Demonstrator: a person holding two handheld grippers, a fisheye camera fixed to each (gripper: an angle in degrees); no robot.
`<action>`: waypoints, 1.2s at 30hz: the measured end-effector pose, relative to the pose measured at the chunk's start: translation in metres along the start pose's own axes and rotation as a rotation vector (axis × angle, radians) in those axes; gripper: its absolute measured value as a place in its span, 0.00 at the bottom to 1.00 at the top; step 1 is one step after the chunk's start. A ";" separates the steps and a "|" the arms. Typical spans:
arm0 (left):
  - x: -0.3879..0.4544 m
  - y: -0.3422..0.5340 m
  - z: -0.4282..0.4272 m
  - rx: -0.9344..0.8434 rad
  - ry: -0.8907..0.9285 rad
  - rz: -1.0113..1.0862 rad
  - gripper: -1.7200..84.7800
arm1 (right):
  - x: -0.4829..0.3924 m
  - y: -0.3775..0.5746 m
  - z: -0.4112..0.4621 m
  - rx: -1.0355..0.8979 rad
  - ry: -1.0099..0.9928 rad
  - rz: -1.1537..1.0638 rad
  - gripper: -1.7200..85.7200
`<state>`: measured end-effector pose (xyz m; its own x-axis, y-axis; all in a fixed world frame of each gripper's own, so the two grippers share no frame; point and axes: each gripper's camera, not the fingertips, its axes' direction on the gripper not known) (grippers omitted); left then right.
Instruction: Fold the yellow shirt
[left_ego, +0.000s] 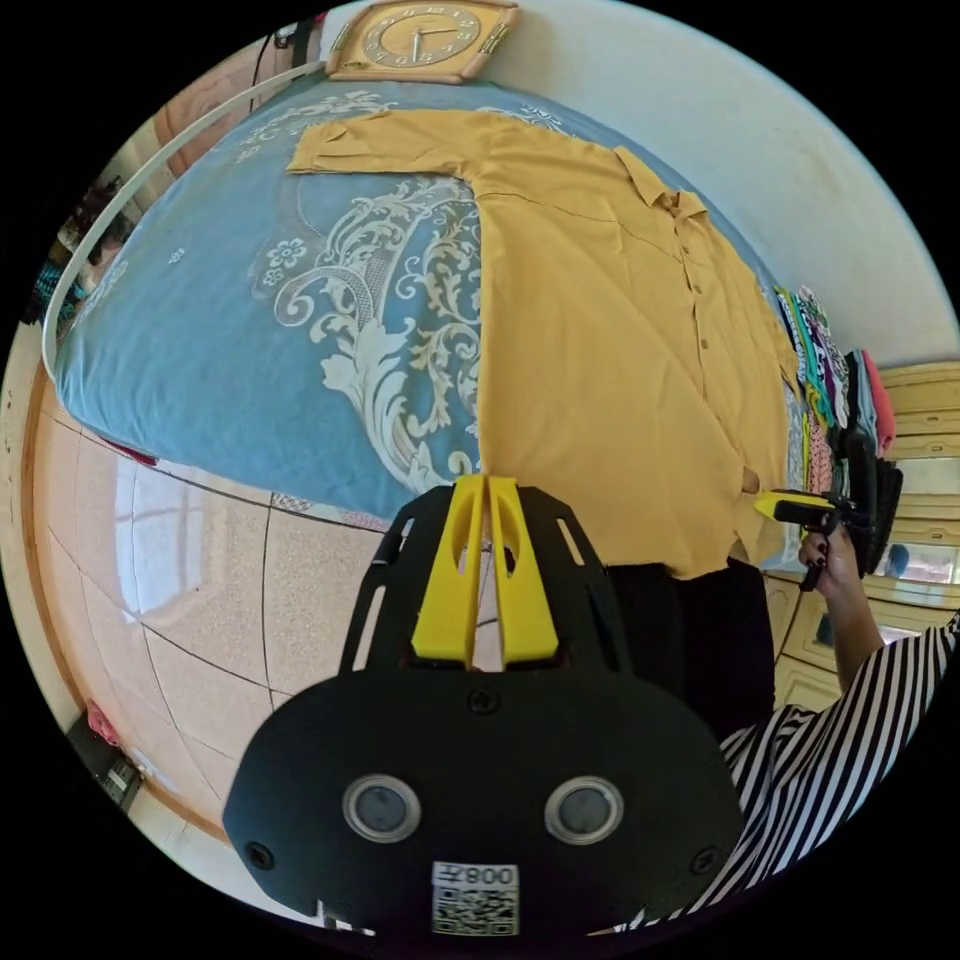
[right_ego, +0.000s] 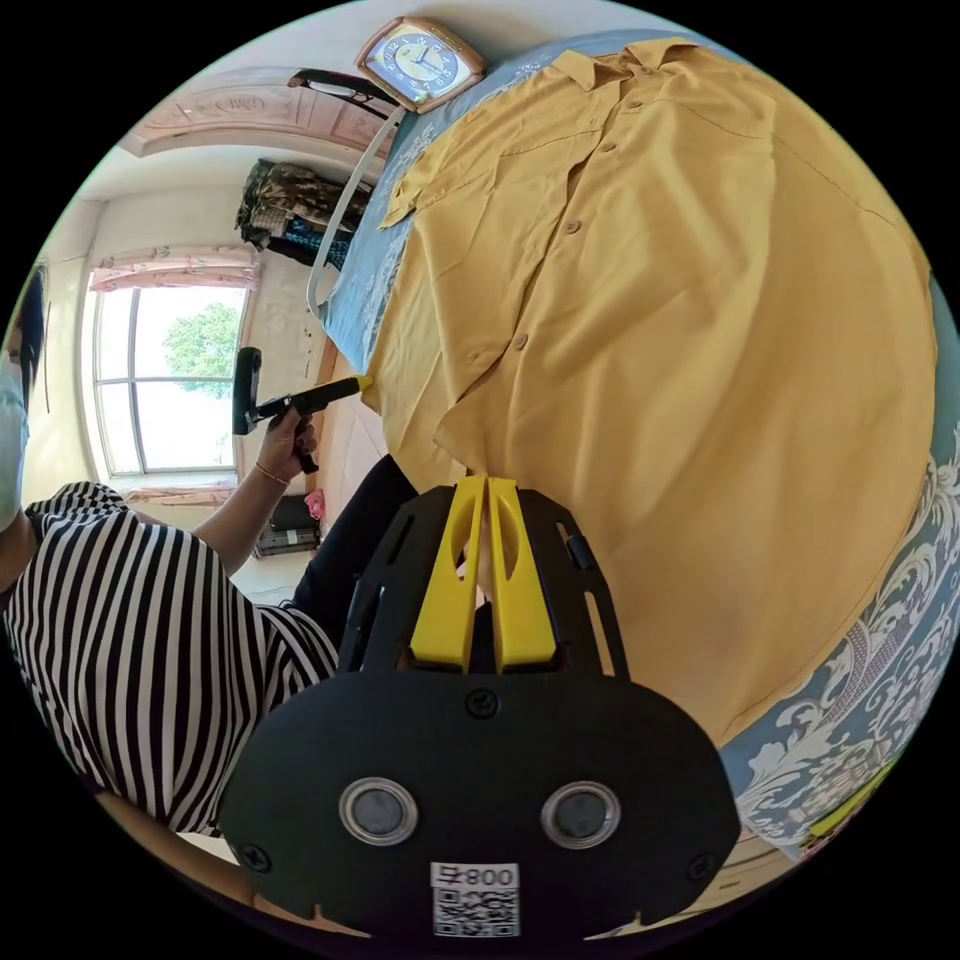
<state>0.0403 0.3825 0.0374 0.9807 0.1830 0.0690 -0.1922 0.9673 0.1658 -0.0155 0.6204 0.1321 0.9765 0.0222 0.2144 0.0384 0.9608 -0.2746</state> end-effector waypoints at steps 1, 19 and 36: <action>-0.003 0.001 -0.005 0.007 -0.009 0.002 0.04 | -0.001 0.000 -0.003 0.007 0.000 -0.006 0.02; 0.015 -0.009 0.003 0.176 0.815 0.210 0.17 | -0.002 -0.022 -0.043 0.143 -0.280 -0.081 0.02; 0.008 -0.012 0.067 -0.039 0.930 0.202 0.02 | 0.009 -0.108 -0.020 0.003 -0.095 -0.120 0.04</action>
<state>0.0475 0.3609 0.1023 0.5687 0.3975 -0.7201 -0.3758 0.9043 0.2024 -0.0070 0.5111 0.1448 0.9404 -0.0664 0.3335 0.1524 0.9590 -0.2389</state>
